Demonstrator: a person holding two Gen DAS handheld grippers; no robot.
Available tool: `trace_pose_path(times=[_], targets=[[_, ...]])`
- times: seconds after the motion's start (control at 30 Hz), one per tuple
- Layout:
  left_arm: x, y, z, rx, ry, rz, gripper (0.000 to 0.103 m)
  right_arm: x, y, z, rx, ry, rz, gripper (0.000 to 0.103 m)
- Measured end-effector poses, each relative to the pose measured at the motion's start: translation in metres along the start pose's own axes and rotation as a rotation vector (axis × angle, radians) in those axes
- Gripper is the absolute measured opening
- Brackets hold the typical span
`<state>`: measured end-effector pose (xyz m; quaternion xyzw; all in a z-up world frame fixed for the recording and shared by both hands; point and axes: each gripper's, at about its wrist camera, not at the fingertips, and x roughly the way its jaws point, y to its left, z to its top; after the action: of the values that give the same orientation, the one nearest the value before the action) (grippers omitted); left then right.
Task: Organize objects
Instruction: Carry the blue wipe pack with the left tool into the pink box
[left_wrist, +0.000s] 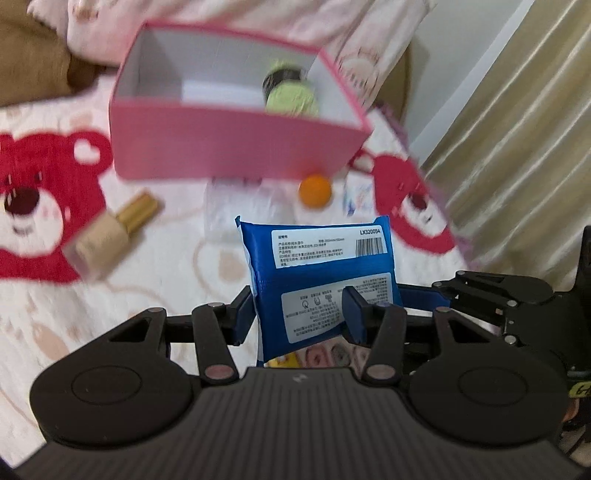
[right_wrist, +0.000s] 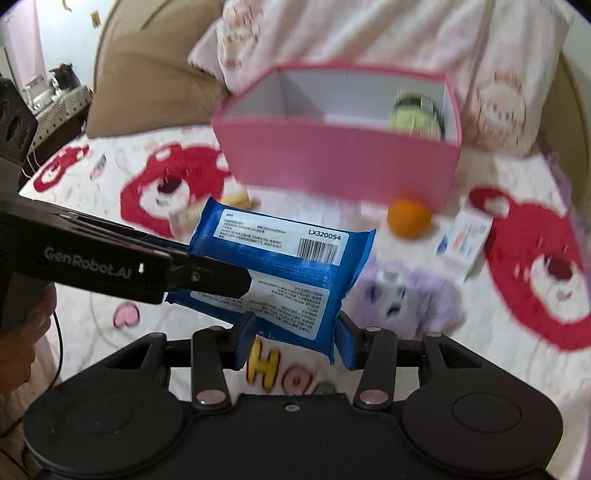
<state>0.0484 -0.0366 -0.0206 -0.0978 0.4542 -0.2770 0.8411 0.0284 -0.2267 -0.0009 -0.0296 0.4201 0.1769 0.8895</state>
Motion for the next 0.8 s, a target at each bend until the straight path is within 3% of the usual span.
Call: trace_pose_path(times=[0.3,0.43,0.67,0.8], targets=[[-0.038,-0.024,0.066,0.065,-0.103,0.041,0.048,-0.03,-0.005,0.078,-0.113,-0.112,-0.016,0.052],[-0.035,-0.022,0.105,0.036,-0.111,0.07,0.048,-0.023,-0.012,0.121,-0.183,-0.148,-0.022,0.052],[0.013,0.004,0.163,-0.049,-0.15,0.142,0.048,0.038,-0.047,0.182,-0.148,-0.123,0.042,0.052],[0.063,0.037,0.189,-0.114,-0.114,0.181,0.048,0.091,-0.069,0.199,-0.096,-0.084,0.05,0.052]])
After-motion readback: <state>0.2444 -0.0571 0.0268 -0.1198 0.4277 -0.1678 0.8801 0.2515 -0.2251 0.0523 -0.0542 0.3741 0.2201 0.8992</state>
